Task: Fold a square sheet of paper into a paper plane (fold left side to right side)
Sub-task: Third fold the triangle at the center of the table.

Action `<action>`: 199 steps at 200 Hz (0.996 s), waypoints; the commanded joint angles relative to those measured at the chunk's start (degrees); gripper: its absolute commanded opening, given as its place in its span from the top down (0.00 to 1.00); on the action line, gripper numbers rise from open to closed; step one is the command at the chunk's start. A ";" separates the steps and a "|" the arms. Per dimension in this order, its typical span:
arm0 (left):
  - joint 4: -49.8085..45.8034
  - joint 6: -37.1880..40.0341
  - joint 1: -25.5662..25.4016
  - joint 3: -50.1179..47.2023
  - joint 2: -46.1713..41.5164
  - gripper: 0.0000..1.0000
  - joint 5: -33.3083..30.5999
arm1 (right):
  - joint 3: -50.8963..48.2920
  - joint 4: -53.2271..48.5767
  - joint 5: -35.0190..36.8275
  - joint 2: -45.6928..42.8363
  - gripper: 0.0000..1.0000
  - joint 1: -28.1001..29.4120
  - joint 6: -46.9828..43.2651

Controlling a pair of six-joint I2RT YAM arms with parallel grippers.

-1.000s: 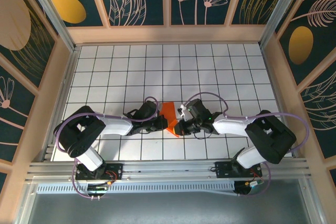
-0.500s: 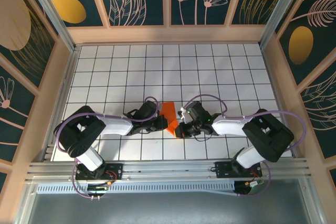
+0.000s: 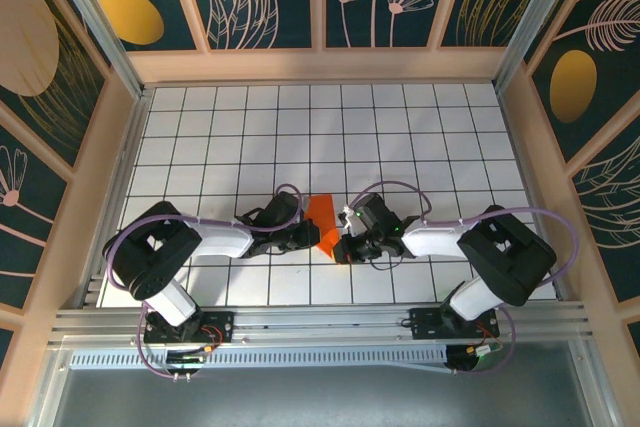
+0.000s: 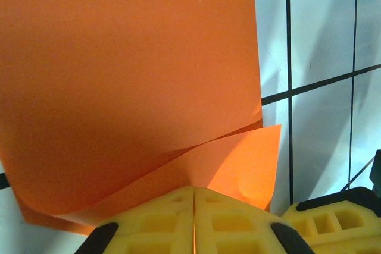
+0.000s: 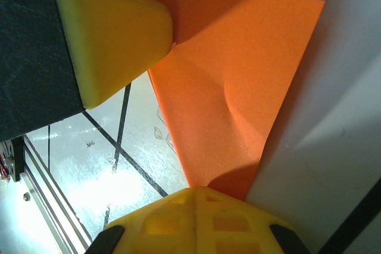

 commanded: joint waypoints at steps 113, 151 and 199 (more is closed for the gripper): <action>7.96 -1.30 -2.95 -6.17 -8.96 0.93 0.91 | 1.52 -11.88 9.88 3.16 1.00 0.69 0.83; 10.24 -2.55 -5.81 -3.97 -4.33 0.93 0.04 | 1.90 -12.54 10.81 3.87 1.00 0.69 1.02; 10.89 -3.63 -6.15 -2.61 -0.49 0.94 -1.85 | 2.01 -12.71 11.43 4.04 1.00 0.69 1.11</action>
